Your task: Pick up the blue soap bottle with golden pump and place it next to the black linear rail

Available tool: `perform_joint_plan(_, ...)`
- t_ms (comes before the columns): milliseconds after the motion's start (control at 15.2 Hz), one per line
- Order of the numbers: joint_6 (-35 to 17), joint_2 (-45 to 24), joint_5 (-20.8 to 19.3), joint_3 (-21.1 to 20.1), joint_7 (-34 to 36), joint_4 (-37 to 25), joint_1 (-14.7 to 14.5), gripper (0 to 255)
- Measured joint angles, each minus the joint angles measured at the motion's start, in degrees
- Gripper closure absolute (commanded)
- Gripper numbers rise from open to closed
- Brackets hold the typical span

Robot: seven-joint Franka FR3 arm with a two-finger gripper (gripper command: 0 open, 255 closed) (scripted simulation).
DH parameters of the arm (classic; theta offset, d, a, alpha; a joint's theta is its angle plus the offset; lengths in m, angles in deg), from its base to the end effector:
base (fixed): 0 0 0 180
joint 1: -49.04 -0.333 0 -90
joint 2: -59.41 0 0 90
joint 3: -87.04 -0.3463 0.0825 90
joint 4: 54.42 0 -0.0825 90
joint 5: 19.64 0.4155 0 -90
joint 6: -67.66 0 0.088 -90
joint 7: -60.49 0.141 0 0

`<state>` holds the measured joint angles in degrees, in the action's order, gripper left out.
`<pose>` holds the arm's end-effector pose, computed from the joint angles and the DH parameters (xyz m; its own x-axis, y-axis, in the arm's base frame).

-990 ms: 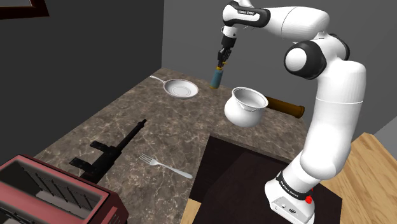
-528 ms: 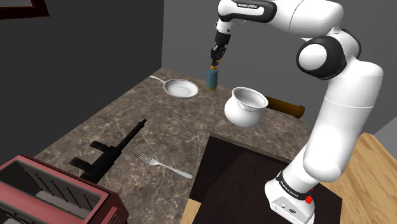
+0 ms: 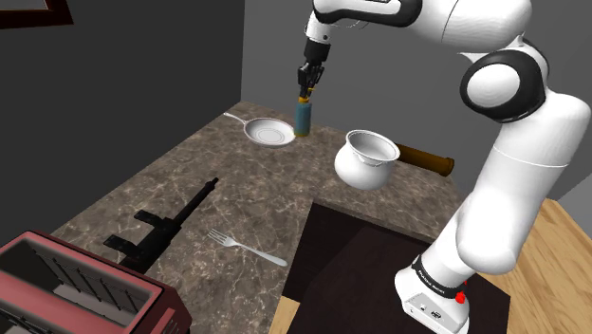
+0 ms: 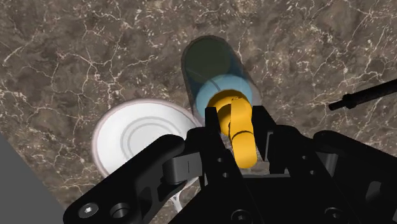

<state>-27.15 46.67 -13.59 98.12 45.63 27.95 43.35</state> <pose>0.6639 -0.0358 0.5589 0.9870 0.1598 0.0148 0.1604 -0.9852 -0.0610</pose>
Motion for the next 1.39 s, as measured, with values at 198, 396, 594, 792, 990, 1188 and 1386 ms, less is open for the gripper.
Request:
perform_joint_plan(198, 0.88, 0.96, -0.48, -1.39, 3.86, -0.22, -2.36, 255)
perform_joint_plan(396, 2.0, 1.03, -0.8, -2.87, 7.77, -1.57, -4.71, 255)
perform_joint_plan(594, 3.33, 0.9, -1.12, -4.29, 11.54, -3.29, -6.95, 255)
perform_joint_plan(792, 4.69, 0.29, -1.42, -5.7, 15.31, -5.5, -9.19, 255)
perform_joint_plan(990, 6.61, -1.19, -1.65, -7.0, 18.87, -9.13, -11.28, 255)
perform_joint_plan(1188, 8.98, -3.88, -1.88, -8.25, 22.42, -14.41, -13.43, 255)
perform_joint_plan(1386, 12.11, -7.18, -2.26, -9.6, 26.57, -21.1, -16.09, 255)
